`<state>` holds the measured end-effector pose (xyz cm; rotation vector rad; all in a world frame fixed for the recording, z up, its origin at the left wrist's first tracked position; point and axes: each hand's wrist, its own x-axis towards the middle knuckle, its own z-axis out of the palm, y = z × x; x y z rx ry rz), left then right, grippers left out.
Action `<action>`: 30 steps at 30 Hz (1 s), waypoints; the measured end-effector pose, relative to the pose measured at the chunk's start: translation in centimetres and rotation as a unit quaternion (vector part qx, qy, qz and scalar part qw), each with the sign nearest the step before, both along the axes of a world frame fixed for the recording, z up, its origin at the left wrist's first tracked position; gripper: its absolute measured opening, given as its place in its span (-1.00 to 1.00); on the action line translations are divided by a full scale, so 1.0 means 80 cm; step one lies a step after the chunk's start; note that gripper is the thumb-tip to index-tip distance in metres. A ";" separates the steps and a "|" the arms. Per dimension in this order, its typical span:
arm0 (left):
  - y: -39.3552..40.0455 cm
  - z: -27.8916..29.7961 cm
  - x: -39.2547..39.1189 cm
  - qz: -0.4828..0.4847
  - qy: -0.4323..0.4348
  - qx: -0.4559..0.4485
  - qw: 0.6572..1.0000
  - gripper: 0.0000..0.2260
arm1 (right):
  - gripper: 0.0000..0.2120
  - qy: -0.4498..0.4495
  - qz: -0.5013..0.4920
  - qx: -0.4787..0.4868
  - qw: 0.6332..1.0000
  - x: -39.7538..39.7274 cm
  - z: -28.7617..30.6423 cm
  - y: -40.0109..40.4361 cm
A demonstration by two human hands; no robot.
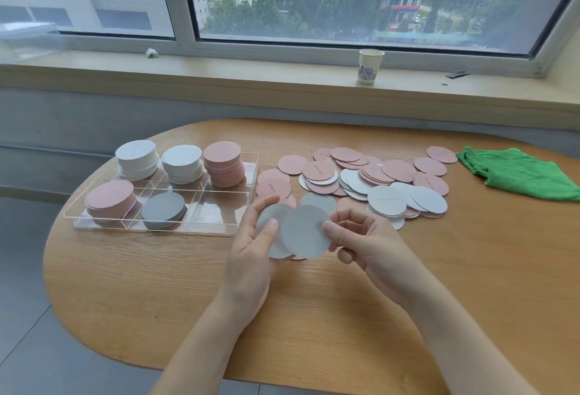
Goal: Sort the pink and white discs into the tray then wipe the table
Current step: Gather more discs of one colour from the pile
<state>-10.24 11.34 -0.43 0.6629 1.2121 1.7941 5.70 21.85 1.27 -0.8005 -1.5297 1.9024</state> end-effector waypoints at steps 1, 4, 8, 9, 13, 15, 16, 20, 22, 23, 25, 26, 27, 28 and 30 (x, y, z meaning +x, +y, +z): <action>0.001 0.000 0.005 -0.007 -0.005 0.009 1.000 -0.74 | -0.85 -0.009 0.001 0.007 1.000 0.000 -0.002 -0.002; 0.005 -0.002 0.019 -0.031 0.002 0.019 0.999 -0.75 | -0.81 -0.045 -0.009 0.061 0.997 -0.001 -0.005 -0.008; 0.015 -0.006 0.031 -0.044 0.049 0.018 0.998 -0.62 | -0.81 -0.068 -0.058 0.127 0.988 0.002 -0.005 -0.004; 0.018 -0.005 0.033 -0.044 0.044 0.019 0.998 -0.63 | -0.82 -0.072 -0.070 0.140 0.985 0.006 -0.005 0.000; 0.026 0.001 0.045 -0.077 0.015 0.012 0.997 -0.62 | -0.87 -0.167 -0.139 0.259 0.941 0.035 0.000 0.032; 0.028 0.002 0.051 -0.086 0.019 0.010 0.996 -0.62 | -0.87 -0.227 -0.181 0.338 0.895 0.049 -0.001 0.057; 0.029 0.003 0.053 -0.088 0.021 0.008 0.996 -0.61 | -0.85 -0.251 -0.195 0.366 0.875 0.055 -0.005 0.072; 0.035 0.002 0.063 -0.100 0.021 -0.004 0.995 -0.60 | -0.55 -0.382 -0.194 0.384 0.818 0.069 -0.019 0.133; 0.038 0.001 0.067 -0.104 0.019 -0.009 0.994 -0.59 | -0.37 -0.441 -0.168 0.378 0.797 0.071 -0.021 0.150; 0.040 0.000 0.070 -0.107 0.018 -0.012 0.994 -0.60 | -0.32 -0.451 -0.160 0.373 0.795 0.071 -0.023 0.153; 0.042 -0.002 0.072 -0.107 0.022 -0.016 0.994 -0.61 | -0.31 -0.427 -0.169 0.363 0.810 0.070 -0.028 0.153; 0.044 -0.003 0.073 -0.105 0.026 -0.019 0.994 -0.61 | -0.33 -0.410 -0.183 0.369 0.814 0.070 -0.031 0.150; 0.045 -0.003 0.073 -0.101 0.029 -0.021 0.994 -0.62 | -0.34 -0.397 -0.196 0.380 0.812 0.070 -0.035 0.147; 0.046 -0.004 0.072 -0.098 0.031 -0.023 0.994 -0.62 | -0.36 -0.386 -0.205 0.392 0.809 0.070 -0.037 0.144; 0.047 -0.005 0.072 -0.092 0.033 -0.026 0.995 -0.62 | -0.37 -0.367 -0.214 0.416 0.804 0.071 -0.039 0.137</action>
